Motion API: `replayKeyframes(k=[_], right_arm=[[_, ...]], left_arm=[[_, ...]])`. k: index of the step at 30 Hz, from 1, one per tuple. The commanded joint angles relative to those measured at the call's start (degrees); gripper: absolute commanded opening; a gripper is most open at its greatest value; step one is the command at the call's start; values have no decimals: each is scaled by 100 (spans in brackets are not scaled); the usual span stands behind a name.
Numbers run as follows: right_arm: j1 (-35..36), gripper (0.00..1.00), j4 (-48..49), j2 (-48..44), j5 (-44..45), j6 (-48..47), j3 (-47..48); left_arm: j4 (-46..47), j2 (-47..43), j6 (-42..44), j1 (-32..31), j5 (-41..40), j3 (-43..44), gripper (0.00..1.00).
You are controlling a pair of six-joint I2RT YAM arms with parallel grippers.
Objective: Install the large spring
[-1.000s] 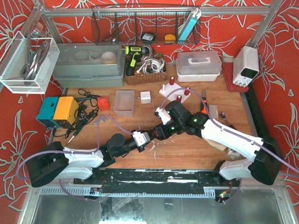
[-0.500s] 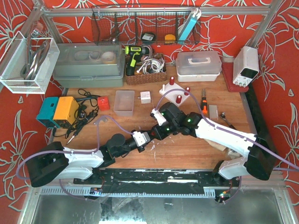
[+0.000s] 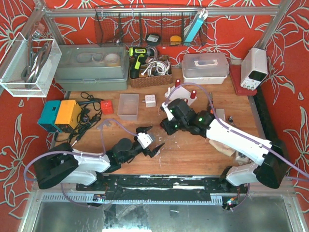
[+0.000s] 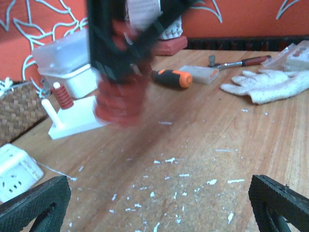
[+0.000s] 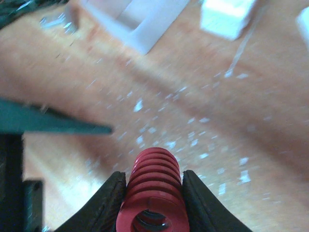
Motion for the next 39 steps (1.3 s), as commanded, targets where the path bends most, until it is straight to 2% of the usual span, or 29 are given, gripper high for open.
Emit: replayKeyframes(k=[1,10,16,23,34,39], right_arm=[[-512,0,-4,79,1090,-513,508],[-1595,0,189,1479,1475,-1150,1665],[-1832,0,273,2610,1949,-1577,2501],[-2086,0,320,3547,1649,-1508,3357],[-2194,0,106,4333,1556,-1487,4326],[-2210,0,91,4457,1419,-1449,4476]], left_arm=[[416,273,-283,3,-187,151,100],[414,20,-220,3,-24,99,100],[401,-54,-192,3,-75,65,100],[391,-81,-208,1,-51,67,100],[350,-167,-200,3,-44,61,100],[301,-237,-191,2,-64,56,100]])
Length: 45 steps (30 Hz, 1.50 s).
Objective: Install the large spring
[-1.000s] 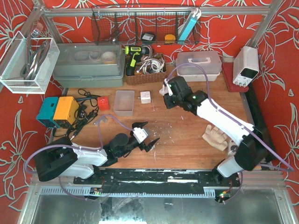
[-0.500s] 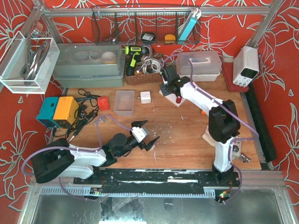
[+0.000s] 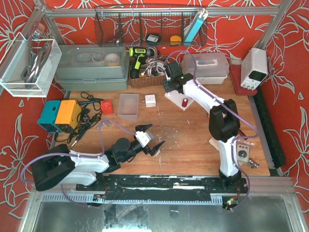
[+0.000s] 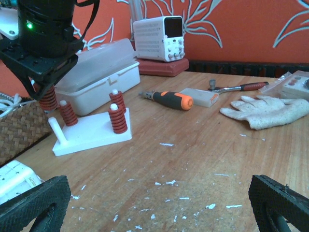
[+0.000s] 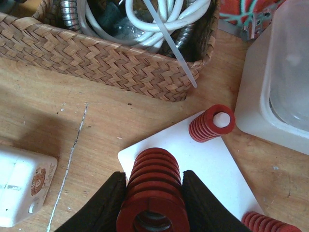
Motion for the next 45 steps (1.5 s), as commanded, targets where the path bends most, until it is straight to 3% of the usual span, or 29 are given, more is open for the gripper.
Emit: replayKeyframes(k=[1,24,36,40,45], right_arm=[[-37,0,-113,128,-119,12,242],[-106,1,-472,709,-281,91,886],[-159,18,-984,1237,-178,131,1519],[-182,35,-1020,1283,-140,130,1612],[-211,50,-1186,1348,-96,142,1894]], left_arm=[[109,-146,10,3,-33,18,100],[61,-232,36,3,-15,8,100],[48,-246,54,2,-15,8,100],[35,-245,71,1,-24,16,100],[35,-230,89,3,-37,12,100]])
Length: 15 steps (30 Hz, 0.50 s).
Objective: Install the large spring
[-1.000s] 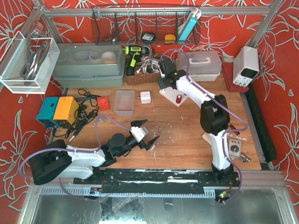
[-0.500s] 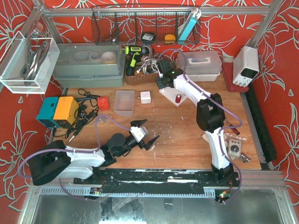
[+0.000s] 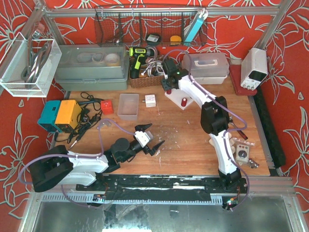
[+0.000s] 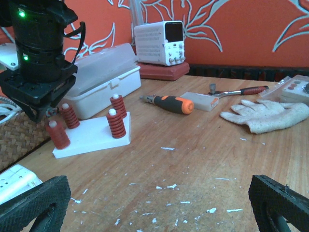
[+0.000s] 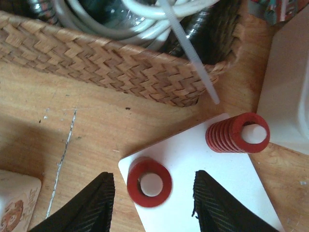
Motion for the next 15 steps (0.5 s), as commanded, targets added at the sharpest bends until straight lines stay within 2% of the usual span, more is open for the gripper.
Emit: replayKeyframes(k=[1,10,15], right_arm=[[-75,52,-284,87,159,44,330],[-83,62,-507,-414,41,82,183],[-86,71,-303,-1484,-142,184,-847]], left_arm=[[80,-75,73,3,-47,13,100],[85,-23,73,0,-87,32,100],[50,-37,69,-2,-199,43,100]])
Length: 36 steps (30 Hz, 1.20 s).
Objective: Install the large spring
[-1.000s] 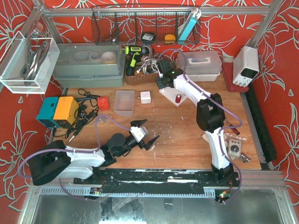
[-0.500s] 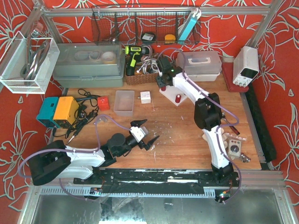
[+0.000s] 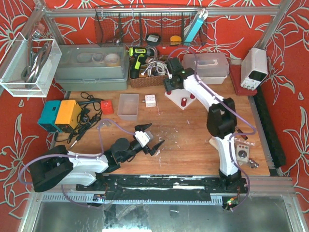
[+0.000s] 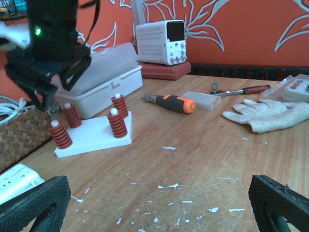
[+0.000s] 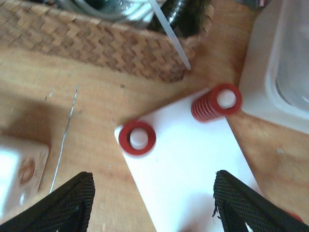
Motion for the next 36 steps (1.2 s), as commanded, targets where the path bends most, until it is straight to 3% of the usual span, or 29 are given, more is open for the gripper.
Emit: replayKeyframes(k=[1,6,11,16,20,25,29,32,36], right_arm=[[-20,72,56,-1410,-90,123,-911],[-22,80,479,-2993,-77,182,-2520],[-24,98,972,-4485,79,237,-4082],[-20,99,1540,-5849,595,210,-5452],[-21,99,2361,-6840,1632,36,-6722],[-28,99,4534,-7883,2152,-798,-8556],[-52,99,6230,-7937,2656,-1611,-9607],[-225,99,6427,-7498,3195,-1751,-9651],[-666,99,6740,-6817,3081,-1678,-9711]], left_arm=[[24,-71,57,2,-219,46,100],[-357,-394,24,3,-576,99,100],[-786,-651,-10,8,-1109,230,100],[-1736,-855,-427,141,-1720,532,100],[-1968,-1068,-566,466,-1842,539,100],[-2248,-1659,-605,1236,-1953,487,100],[-2189,-2117,-662,1938,-2053,180,100],[-1894,-2295,-511,2348,-2192,-118,100],[-1383,-2190,-477,2897,-2184,-486,100]])
